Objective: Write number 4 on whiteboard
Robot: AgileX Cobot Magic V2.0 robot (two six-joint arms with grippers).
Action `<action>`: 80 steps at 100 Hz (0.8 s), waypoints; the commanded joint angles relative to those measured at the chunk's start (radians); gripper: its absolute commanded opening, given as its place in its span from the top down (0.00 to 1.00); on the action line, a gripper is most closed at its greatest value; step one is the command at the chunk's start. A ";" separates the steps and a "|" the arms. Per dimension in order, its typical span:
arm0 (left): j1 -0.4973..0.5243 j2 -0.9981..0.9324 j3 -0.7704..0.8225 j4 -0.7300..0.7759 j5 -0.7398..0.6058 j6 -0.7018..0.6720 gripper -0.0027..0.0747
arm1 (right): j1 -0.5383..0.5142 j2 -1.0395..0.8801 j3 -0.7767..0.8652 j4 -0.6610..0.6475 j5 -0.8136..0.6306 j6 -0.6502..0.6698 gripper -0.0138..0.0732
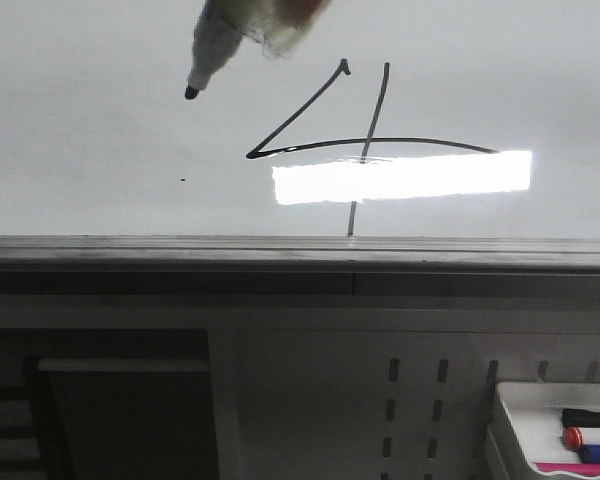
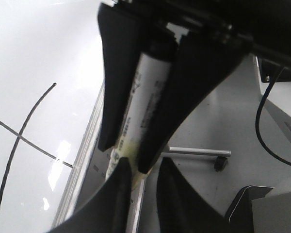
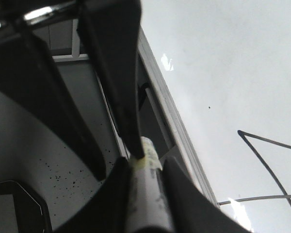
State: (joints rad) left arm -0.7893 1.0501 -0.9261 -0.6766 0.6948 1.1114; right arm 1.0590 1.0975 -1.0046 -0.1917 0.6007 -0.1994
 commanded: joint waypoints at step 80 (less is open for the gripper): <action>-0.005 -0.008 -0.035 0.044 -0.079 -0.009 0.43 | 0.001 -0.107 -0.031 0.131 -0.059 -0.170 0.92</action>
State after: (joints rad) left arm -0.7893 1.0518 -0.9261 -0.6015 0.6822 1.1120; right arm 1.0590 1.0175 -1.0046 -0.1254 0.6027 -0.2947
